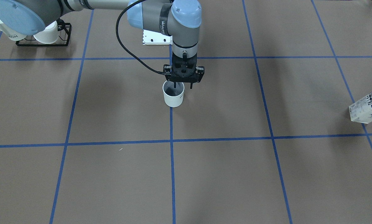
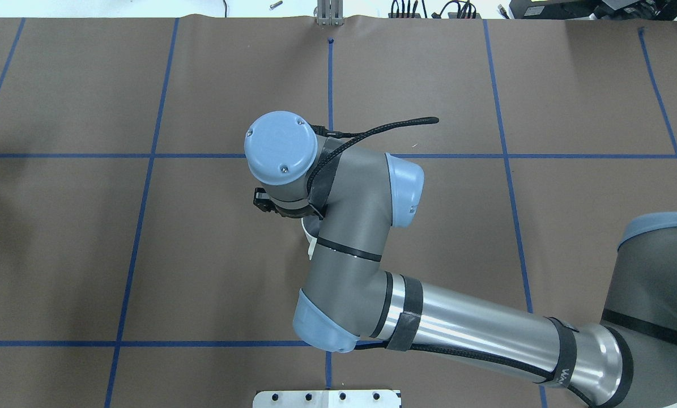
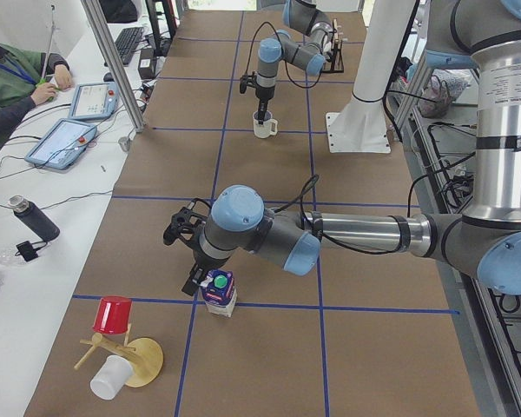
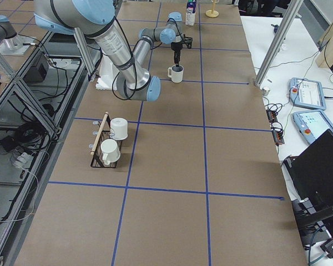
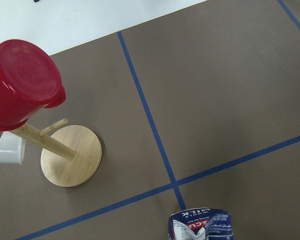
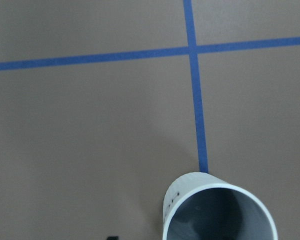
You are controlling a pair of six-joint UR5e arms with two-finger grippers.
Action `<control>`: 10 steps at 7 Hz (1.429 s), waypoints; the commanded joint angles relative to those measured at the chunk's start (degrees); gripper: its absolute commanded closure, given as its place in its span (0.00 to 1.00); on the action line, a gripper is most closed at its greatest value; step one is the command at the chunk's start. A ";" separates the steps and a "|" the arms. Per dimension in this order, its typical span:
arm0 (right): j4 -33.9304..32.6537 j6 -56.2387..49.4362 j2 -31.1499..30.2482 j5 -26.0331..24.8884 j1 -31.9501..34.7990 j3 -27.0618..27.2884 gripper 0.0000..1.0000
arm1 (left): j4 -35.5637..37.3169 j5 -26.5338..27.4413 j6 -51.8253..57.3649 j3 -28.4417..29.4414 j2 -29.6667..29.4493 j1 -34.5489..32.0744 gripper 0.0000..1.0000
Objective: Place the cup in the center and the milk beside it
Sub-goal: 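Carry the white mug with the right gripper to the table center, then set the mug down, open the right gripper and withdraw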
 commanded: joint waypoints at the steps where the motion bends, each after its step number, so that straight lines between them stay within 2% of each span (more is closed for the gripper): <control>1: -3.89 -6.31 -0.31 5.63 7.77 5.01 0.00 | 0.09 -0.09 -0.05 -0.22 0.38 0.01 0.01; 2: -4.34 -13.06 -2.06 10.20 13.83 5.12 0.00 | 0.35 -0.18 -0.31 -0.40 0.90 0.01 0.01; 3: -4.26 -22.09 -6.60 13.29 19.89 6.08 0.00 | 0.35 -1.92 -3.70 -0.48 0.91 0.45 0.01; 4: -4.09 -33.75 -13.08 17.15 26.31 8.52 0.00 | 0.27 -3.33 -7.22 -0.57 1.26 0.62 0.01; 6: -4.00 -53.83 -26.62 23.58 38.44 13.53 0.00 | 0.35 -2.90 -8.31 -0.57 1.70 1.94 0.00; 8: -3.91 -68.87 -41.28 27.72 50.57 16.44 0.00 | 0.70 -3.34 -10.15 -0.40 1.87 3.26 0.01; 10: -3.47 -89.41 -55.10 27.30 60.25 17.07 0.00 | 0.62 -2.73 -12.25 -0.14 1.87 4.48 0.01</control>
